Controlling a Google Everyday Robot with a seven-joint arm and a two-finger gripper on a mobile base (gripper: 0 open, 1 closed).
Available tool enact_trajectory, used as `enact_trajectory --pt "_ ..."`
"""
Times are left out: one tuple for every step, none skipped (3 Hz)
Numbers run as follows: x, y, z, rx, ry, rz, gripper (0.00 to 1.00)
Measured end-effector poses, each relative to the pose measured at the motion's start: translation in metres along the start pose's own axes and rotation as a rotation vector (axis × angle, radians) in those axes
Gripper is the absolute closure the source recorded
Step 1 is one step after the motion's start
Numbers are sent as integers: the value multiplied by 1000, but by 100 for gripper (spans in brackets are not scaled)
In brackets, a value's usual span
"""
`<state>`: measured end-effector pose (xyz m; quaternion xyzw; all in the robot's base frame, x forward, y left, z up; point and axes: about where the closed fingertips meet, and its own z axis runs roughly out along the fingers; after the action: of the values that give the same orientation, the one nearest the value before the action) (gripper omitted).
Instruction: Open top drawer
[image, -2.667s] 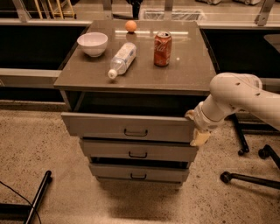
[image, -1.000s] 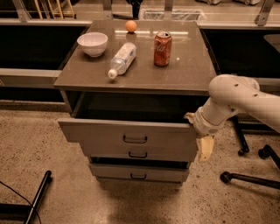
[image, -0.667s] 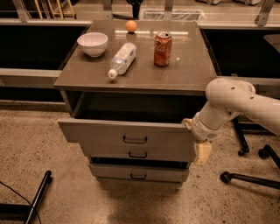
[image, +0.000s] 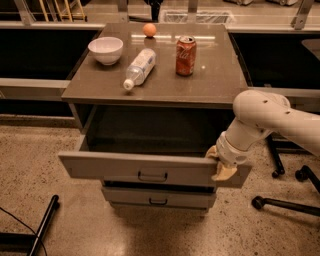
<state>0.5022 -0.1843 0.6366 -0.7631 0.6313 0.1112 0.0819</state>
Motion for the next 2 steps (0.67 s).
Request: enact_trajectory --pt "-5 7 -2 3 -18 -29 72" --pt "-5 7 -2 2 -18 -30 45"
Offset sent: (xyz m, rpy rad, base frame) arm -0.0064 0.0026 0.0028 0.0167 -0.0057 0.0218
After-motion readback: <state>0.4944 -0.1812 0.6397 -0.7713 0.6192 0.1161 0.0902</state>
